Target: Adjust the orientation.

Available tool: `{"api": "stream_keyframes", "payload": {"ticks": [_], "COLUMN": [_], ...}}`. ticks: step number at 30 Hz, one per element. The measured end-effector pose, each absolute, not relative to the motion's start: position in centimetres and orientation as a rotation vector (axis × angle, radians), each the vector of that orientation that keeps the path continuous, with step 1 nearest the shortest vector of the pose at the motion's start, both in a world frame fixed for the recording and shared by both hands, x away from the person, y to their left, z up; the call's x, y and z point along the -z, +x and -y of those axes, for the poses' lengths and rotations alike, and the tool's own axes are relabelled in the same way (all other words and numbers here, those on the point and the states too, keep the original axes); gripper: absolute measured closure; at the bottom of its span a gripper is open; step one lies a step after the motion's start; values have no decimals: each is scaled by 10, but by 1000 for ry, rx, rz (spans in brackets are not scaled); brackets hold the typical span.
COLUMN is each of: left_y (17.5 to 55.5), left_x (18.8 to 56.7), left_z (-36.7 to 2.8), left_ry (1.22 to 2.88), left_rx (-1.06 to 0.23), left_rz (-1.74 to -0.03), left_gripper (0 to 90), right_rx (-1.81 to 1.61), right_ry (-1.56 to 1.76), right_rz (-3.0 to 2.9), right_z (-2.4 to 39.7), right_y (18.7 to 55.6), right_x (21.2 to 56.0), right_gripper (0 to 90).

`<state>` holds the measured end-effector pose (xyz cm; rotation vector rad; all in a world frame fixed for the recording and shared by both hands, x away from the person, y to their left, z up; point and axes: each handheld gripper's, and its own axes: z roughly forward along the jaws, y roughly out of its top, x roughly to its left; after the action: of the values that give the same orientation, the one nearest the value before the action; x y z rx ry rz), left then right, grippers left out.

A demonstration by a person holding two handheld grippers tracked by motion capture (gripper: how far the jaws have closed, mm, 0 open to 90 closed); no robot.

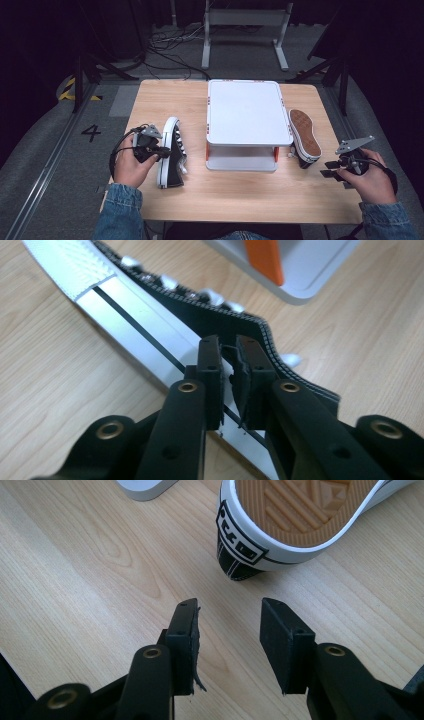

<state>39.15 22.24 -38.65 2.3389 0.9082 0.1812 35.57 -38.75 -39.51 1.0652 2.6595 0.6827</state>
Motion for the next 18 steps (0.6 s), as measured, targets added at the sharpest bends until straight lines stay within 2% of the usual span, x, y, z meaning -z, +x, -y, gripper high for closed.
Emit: {"api": "stream_keyframes", "payload": {"ticks": [5,7,8,9,12,13,18], "left_y": [389,388,388,388,389,388,380], "left_x": [387,387,387,392,407,409,393], "left_z": [-248,-257,-257,-266,-280,-285,-296], "left_ry": [2307,2335,2335,2405,2398,2367,2252], "left_rx": [-195,-257,-257,-312,-272,-246,-235], "left_rz": [-1012,-1081,-1081,-1159,-1234,-1246,-1189], "left_gripper": [850,772,791,792,771,715,663], "right_rx": [-682,-681,-681,-680,-681,-682,-680], "right_ry": [1063,1063,1063,1062,1061,1061,1060], "right_rz": [-2665,-2664,-2664,-2667,-2669,-2669,-2666], "right_z": [387,386,386,386,385,385,387], "right_y": [356,356,356,356,356,356,357], "right_x": [396,396,396,397,397,397,397], "right_gripper": [598,597,597,595,594,594,593]}}
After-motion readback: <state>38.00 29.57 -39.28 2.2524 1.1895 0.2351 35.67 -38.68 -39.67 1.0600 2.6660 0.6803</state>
